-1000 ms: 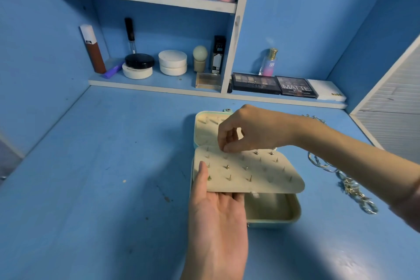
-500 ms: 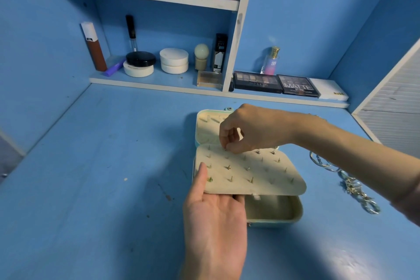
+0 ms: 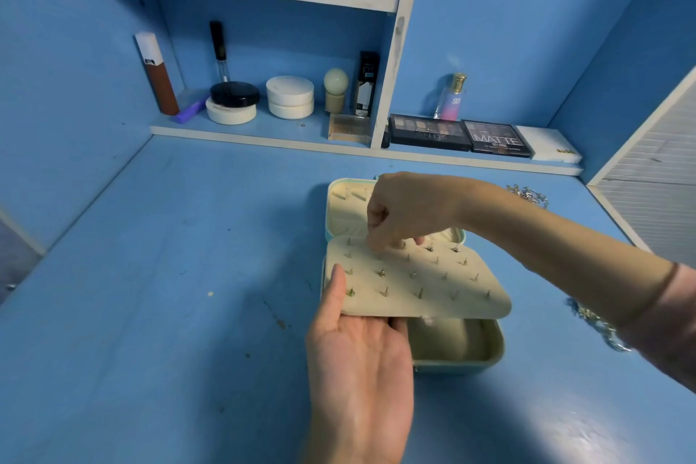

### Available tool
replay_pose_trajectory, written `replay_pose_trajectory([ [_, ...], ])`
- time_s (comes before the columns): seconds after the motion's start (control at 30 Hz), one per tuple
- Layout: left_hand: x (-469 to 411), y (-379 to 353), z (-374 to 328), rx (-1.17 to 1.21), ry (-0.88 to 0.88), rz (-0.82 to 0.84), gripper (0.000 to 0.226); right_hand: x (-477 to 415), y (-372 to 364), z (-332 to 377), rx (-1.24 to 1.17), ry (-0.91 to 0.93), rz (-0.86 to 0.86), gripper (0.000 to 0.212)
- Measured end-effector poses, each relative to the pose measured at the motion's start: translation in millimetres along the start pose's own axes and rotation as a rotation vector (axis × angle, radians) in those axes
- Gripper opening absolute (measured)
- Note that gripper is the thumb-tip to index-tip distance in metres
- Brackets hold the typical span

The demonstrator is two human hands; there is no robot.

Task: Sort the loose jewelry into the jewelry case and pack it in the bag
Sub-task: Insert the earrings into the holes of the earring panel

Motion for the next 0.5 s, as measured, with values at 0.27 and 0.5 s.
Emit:
replay_pose_trajectory([
  [0.27, 0.5, -0.7, -0.9, 0.003, 0.024, 0.021, 0.041, 8.4, 4.3, -6.3, -0.172, -0.007, 0.043, 0.018],
  [0.5, 0.1, -0.8, 0.4, 0.011, 0.027, 0.008, 0.039, 12.8, 11.9, -17.4, -0.326, 0.080, -0.135, 0.009],
])
Point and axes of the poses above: each hand's wrist, its own x-axis away from the middle knuckle, its own y-axis out of the back of the hand, z = x × y, the point moved 5 cm from there along -x, towards the middle knuckle, and after that the axes turned 1 degree about -z, right-handed, at the moved point
